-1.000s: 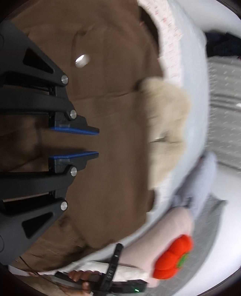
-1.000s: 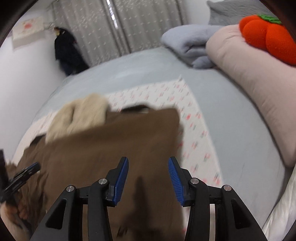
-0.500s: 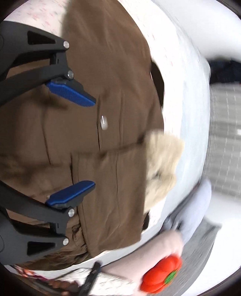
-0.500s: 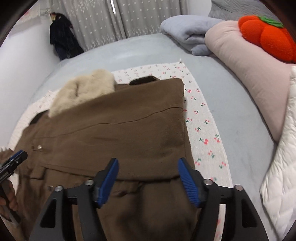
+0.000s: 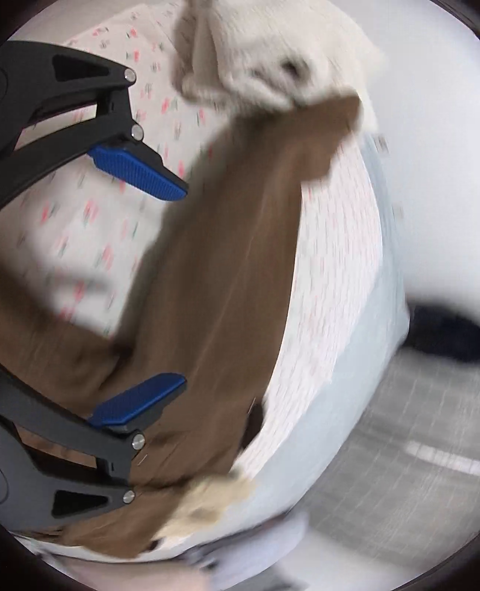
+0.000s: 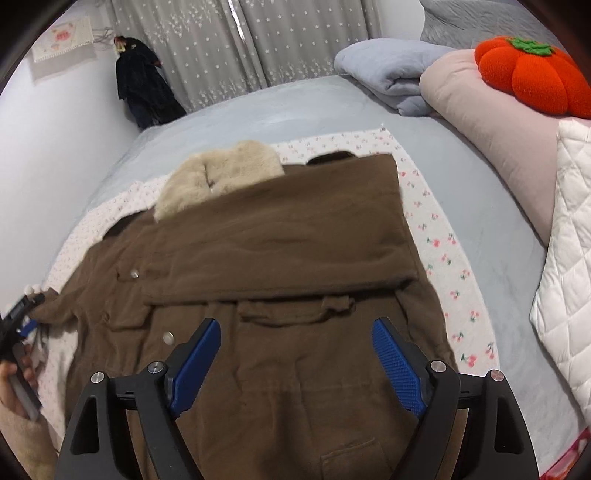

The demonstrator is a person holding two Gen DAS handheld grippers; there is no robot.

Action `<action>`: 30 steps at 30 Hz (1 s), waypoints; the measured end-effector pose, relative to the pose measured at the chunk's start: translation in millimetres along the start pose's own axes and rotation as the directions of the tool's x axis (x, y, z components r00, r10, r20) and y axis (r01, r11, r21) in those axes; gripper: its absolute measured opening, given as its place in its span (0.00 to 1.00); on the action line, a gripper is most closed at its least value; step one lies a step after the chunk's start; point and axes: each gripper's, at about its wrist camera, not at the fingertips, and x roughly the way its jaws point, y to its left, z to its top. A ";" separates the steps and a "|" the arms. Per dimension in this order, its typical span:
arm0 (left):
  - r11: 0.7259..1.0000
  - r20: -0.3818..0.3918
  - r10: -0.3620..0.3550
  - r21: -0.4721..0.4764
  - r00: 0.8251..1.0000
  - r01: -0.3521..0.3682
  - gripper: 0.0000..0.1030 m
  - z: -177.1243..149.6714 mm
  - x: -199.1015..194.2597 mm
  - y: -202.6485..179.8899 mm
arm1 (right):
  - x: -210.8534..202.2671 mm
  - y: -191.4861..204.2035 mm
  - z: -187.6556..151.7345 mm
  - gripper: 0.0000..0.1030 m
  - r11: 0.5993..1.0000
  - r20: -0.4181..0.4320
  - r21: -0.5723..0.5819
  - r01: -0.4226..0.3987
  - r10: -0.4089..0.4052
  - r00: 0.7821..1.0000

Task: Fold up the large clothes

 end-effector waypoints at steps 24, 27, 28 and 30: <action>0.929 0.255 -0.288 -0.159 0.923 0.334 0.05 79.2 -30.6 -27.3 | 24.6 -28.5 5.6 0.84 0.997 -0.002 0.072 -0.018 0.018 1.000; 0.901 0.262 -0.418 -0.004 0.870 0.434 0.05 73.0 -63.5 -100.4 | 22.8 -29.9 6.4 0.84 0.996 0.004 0.080 -0.025 0.025 1.000; 0.889 0.245 -0.450 0.033 0.859 0.457 0.05 69.2 -68.8 -118.8 | 21.9 -29.5 6.4 0.84 0.997 0.005 0.079 -0.025 0.025 1.000; 0.859 0.198 -0.513 0.108 0.835 0.501 0.05 56.5 -78.2 -158.2 | 19.7 -29.5 6.4 0.84 0.997 0.009 0.072 -0.028 0.027 1.000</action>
